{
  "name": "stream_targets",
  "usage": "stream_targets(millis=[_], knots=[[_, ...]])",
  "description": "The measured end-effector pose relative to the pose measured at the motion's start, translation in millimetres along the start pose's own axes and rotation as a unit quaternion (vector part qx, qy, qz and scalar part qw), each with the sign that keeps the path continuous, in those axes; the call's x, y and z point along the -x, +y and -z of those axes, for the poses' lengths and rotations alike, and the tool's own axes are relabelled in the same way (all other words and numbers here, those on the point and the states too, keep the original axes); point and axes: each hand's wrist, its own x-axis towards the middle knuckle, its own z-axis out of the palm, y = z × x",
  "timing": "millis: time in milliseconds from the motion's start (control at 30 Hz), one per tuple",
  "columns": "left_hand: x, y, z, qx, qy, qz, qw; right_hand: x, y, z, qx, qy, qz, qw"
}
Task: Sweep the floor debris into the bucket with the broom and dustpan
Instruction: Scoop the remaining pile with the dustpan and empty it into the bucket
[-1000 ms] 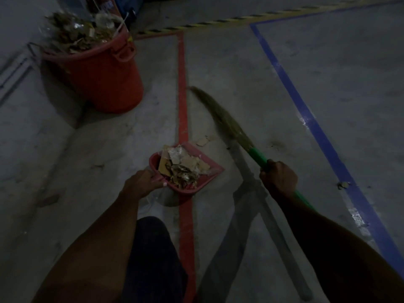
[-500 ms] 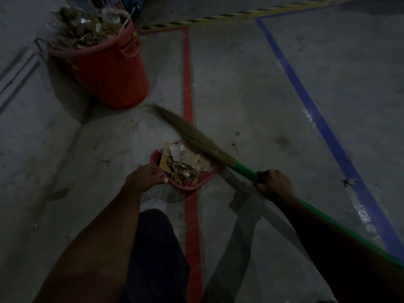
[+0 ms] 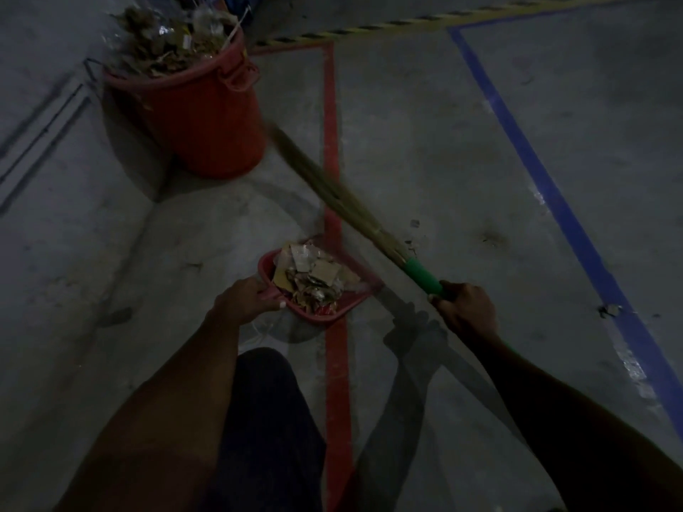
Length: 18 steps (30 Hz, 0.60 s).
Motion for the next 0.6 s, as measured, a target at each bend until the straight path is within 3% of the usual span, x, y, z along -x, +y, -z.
stream_targets(millis=[100, 333, 600], knots=[[4, -13, 3, -0.002, -0.003, 0.010, 1.000, -7, -8, -1, 0.020, 0.015, -0.031, 0.999], [17, -30, 12, 0.013, 0.003, 0.035, 0.999, -5, -25, -13, 0.043, -0.035, -0.064, 0.996], [24, -38, 18, 0.018, 0.031, 0.058, 0.998, -4, -37, -25, 0.023, -0.038, -0.061, 0.997]])
